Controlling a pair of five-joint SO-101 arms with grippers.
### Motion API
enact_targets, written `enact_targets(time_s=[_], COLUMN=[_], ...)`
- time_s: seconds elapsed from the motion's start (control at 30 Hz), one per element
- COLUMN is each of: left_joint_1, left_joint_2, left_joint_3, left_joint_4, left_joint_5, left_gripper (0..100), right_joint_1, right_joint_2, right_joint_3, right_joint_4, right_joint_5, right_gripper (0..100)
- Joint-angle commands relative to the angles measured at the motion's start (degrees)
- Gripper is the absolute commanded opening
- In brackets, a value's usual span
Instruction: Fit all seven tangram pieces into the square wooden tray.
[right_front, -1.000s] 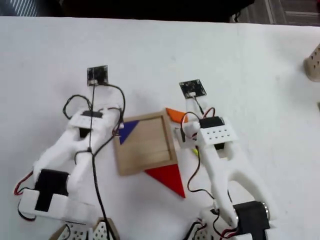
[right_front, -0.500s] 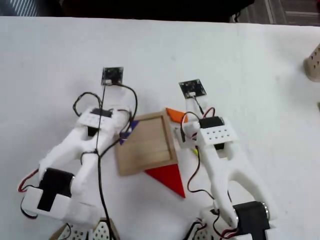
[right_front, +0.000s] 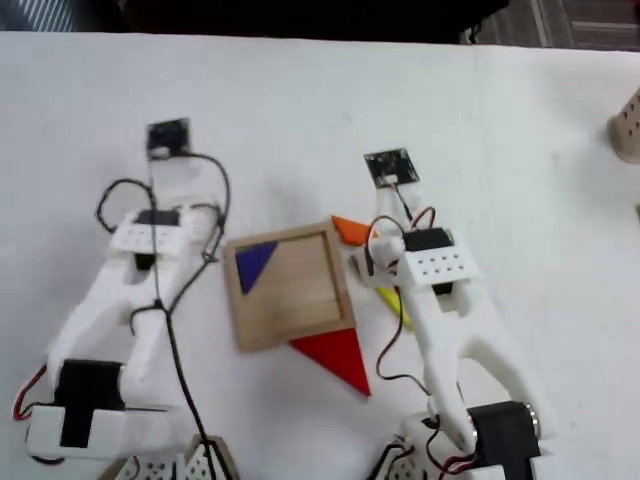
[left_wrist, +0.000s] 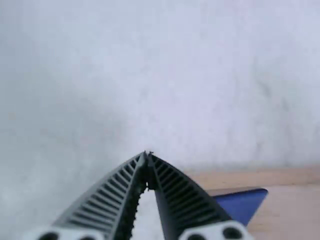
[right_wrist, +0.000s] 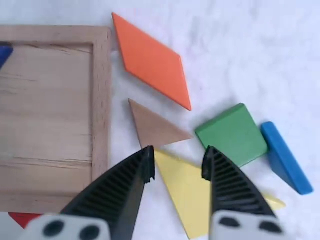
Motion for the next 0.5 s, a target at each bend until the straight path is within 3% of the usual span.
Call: enact_targets(time_s=[0.0,0.2,0.37,0.47], left_joint_1=[-6.02,-4.7,7.96,15.6], left_joint_2=[-3.47,-3.91,-7.08,-12.26], left_joint_3=[-1.49,0.35,1.14,6.33], left_joint_4=[-1.49,-1.93,6.33,5.63], left_joint_5=[0.7,0.35,-5.45,-8.0], left_gripper=[3,3,2,2], right_joint_1=[-0.92,-0.92,-0.48,-0.4], right_joint_2=[0.66,8.92,18.42,20.97], right_joint_3=[-2.99,-8.26,-15.65,-18.46], right_joint_4=[-3.82,-8.57,-5.76,-3.12], right_joint_5=[0.62,0.7,0.7,0.7], right_gripper=[17.3,17.3,17.3,17.3])
